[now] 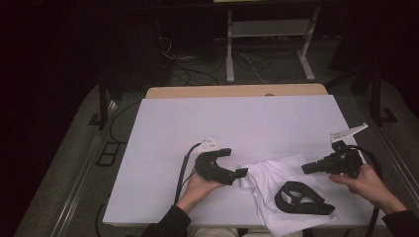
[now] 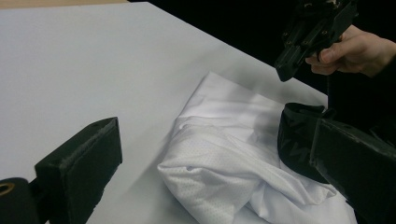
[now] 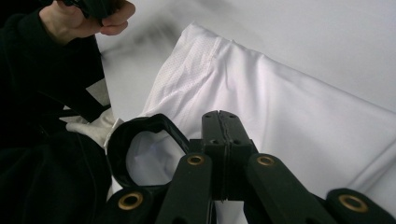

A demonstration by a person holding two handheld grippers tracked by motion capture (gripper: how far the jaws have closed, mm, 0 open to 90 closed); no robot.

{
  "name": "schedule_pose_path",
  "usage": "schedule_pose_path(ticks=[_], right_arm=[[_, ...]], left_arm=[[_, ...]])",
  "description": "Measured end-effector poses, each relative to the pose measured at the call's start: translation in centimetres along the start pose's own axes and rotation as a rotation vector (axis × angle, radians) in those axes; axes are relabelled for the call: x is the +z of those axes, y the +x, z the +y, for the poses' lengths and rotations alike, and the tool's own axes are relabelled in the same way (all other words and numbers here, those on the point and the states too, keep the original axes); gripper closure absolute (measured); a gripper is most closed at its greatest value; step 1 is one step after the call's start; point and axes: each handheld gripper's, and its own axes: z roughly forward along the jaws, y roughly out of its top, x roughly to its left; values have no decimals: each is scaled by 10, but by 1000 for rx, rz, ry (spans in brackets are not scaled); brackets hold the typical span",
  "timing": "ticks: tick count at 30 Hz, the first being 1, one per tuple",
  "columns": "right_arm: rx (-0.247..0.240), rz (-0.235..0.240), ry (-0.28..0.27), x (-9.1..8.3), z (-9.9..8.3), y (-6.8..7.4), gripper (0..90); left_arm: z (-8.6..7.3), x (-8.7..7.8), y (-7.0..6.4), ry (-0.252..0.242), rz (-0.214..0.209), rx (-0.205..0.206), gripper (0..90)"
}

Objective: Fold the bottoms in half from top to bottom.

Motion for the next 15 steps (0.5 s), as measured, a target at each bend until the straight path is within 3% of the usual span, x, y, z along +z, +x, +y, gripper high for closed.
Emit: schedule_pose_path(ticks=[15], right_arm=[[-2,32,119,38,8,-3,883]], left_arm=[[-1,2,0,3,-8,-3,12]])
